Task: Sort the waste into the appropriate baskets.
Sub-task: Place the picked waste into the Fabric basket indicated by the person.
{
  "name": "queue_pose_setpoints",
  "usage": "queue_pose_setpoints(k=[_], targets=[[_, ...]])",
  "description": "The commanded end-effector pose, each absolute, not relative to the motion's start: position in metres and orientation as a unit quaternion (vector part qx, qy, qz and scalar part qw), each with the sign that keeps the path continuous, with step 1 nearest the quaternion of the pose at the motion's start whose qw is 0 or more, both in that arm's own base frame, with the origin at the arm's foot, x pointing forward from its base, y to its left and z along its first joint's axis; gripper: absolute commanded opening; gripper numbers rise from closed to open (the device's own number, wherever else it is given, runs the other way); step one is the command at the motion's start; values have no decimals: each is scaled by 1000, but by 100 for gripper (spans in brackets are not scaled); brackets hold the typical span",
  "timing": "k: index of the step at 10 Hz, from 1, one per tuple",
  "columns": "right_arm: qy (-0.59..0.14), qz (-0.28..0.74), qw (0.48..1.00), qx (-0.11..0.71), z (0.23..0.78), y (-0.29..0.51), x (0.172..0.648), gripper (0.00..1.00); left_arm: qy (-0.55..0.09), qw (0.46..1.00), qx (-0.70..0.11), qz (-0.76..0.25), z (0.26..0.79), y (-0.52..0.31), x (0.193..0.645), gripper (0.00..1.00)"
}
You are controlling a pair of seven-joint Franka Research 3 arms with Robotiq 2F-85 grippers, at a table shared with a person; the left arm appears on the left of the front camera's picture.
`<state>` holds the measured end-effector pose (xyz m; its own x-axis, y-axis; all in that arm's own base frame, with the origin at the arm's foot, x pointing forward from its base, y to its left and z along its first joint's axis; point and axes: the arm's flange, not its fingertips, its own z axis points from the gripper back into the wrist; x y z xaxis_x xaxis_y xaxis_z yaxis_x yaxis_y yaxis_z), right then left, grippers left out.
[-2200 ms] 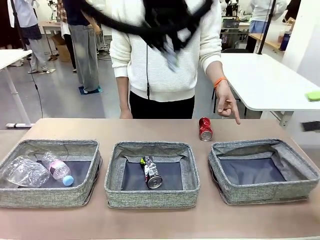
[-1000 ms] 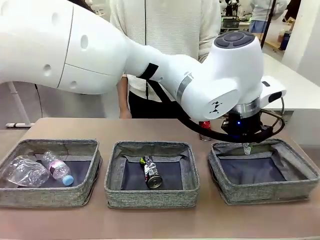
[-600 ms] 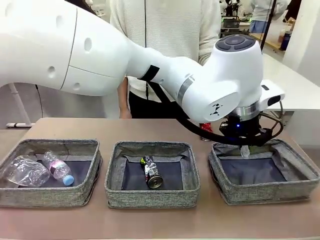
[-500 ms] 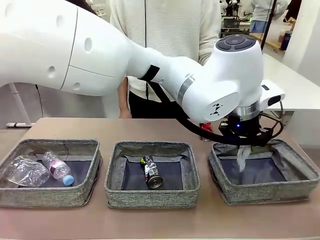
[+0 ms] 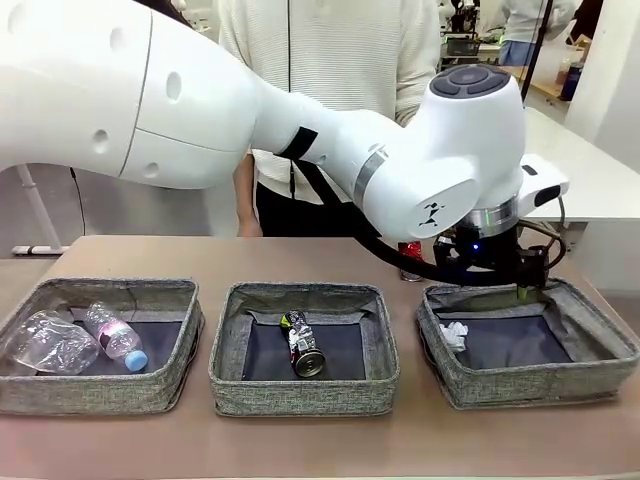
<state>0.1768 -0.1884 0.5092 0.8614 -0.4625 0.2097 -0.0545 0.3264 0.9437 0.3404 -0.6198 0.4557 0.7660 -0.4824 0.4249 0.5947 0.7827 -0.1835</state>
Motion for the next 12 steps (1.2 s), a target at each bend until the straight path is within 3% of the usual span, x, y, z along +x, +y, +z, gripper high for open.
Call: queue_pose_setpoints(k=[1, 3, 5, 6, 8, 9, 12], targets=[[-229, -131, 782, 565, 509, -188, 177, 100, -172, 933, -156, -276, 484, -596, 344, 100], [-201, -107, 786, 574, 510, -182, 185, 100, -113, 941, -143, -286, 565, -494, 364, 100], [-162, -64, 786, 593, 511, -156, 210, 100, -40, 972, -97, -212, 628, -343, 360, 100], [-127, -35, 793, 594, 512, -130, 229, 100, -53, 977, -119, -171, 642, -274, 360, 100], [-61, 7, 804, 592, 512, -70, 263, 100, -23, 956, -254, -146, 650, -156, 345, 100], [-44, 27, 802, 596, 516, -49, 272, 100, -37, 957, -267, -108, 644, -103, 335, 100], [-1, 37, 787, 616, 526, -32, 288, 100, -27, 898, -439, 26, 584, 38, 271, 100]])
